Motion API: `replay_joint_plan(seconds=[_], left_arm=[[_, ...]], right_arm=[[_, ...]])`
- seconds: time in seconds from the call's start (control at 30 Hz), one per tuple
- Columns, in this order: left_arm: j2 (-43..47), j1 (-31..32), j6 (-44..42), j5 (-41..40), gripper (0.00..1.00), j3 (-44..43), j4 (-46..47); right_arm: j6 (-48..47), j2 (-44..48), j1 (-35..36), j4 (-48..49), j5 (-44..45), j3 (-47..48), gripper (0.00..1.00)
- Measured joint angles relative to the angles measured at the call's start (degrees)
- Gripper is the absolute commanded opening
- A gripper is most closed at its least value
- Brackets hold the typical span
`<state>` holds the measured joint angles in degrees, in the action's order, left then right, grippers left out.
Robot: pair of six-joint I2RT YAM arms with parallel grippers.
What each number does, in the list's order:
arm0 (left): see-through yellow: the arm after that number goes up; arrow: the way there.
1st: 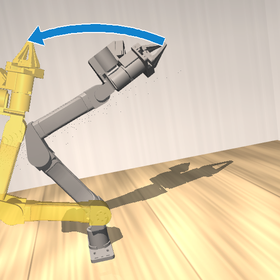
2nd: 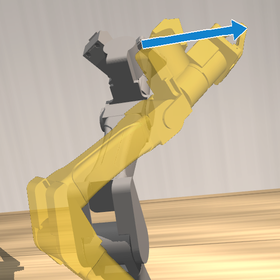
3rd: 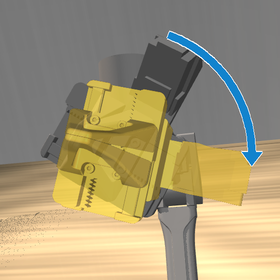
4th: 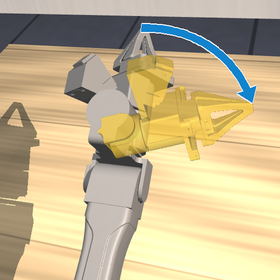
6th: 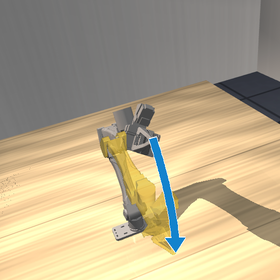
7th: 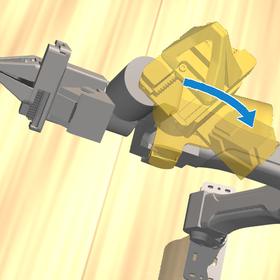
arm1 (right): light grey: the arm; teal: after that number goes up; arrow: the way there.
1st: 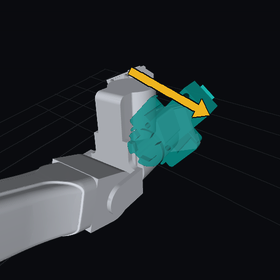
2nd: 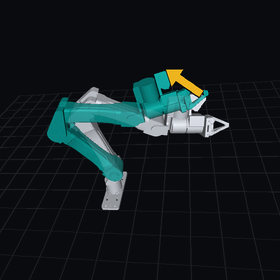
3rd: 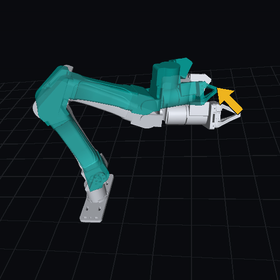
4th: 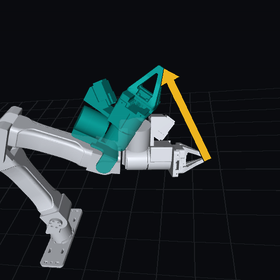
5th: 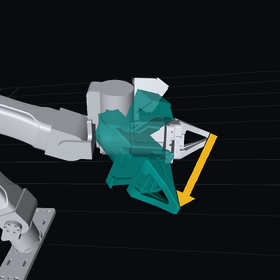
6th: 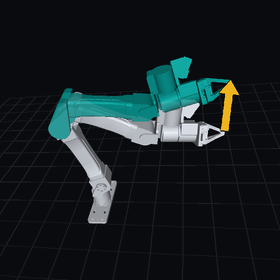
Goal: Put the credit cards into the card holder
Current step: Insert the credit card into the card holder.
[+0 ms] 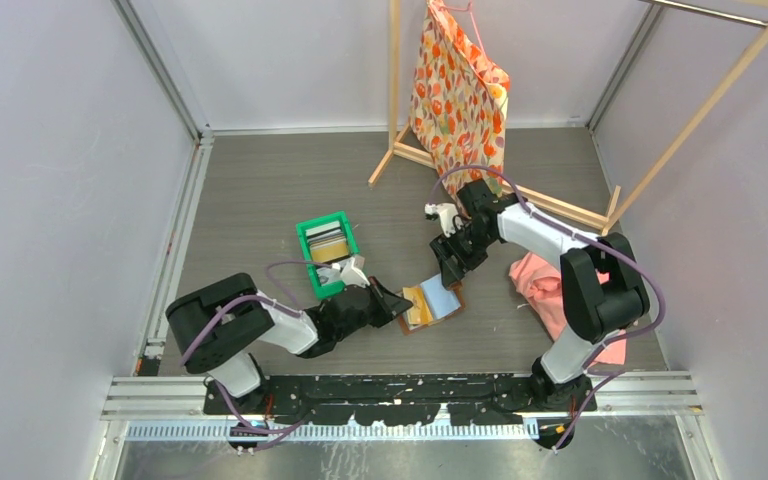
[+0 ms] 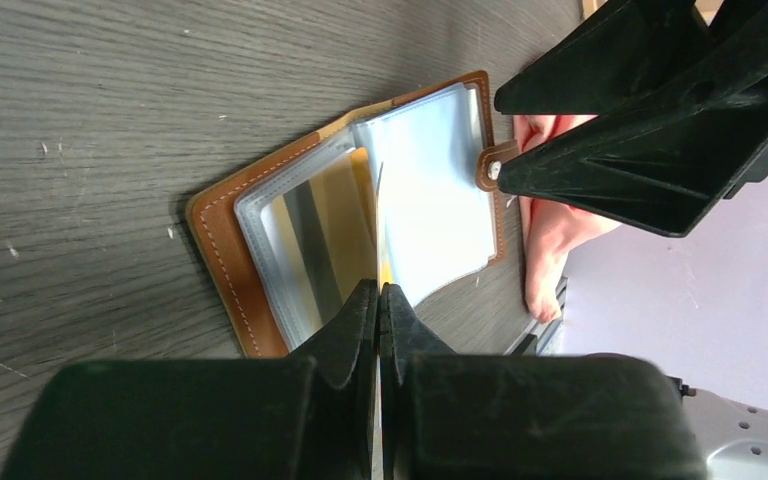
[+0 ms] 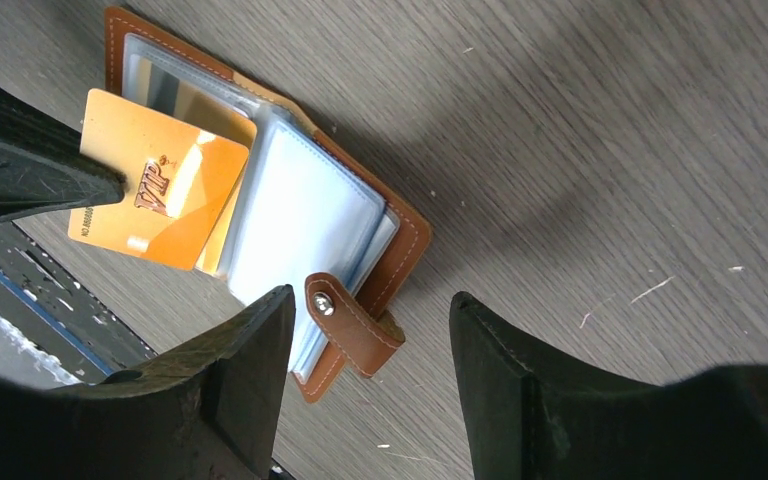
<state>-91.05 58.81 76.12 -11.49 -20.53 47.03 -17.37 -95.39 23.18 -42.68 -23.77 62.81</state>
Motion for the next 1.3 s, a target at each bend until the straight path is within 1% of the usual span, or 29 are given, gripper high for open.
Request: replay_joint_plan(seconds=[0.33, 0.47, 0.7, 0.97, 1.3], left_arm=[[-2.86, 0.07, 3.3, -0.11, 0.0, 0.0, 2.58], [-3.98, 0.07, 4.55, -0.13, 0.0, 0.0, 3.45], [-5.66, 0.07, 5.35, -0.13, 0.0, 0.0, 5.53], [-9.18, 0.07, 6.29, -0.46, 0.0, -0.61, 8.94], [-10.01, 0.07, 6.86, -1.46, 0.0, -0.72, 10.1]], right_arm=[[0.02, -5.92, -0.07, -2.36, 0.13, 1.92, 0.58], [0.09, -6.6, -0.07, -3.17, 0.11, 2.16, 0.56], [0.15, -7.45, -0.07, -4.09, -0.26, 2.91, 0.49], [0.15, -9.01, -0.07, -5.18, -0.63, 3.5, 0.47], [0.13, -9.31, -0.13, -5.68, -0.94, 3.82, 0.47]])
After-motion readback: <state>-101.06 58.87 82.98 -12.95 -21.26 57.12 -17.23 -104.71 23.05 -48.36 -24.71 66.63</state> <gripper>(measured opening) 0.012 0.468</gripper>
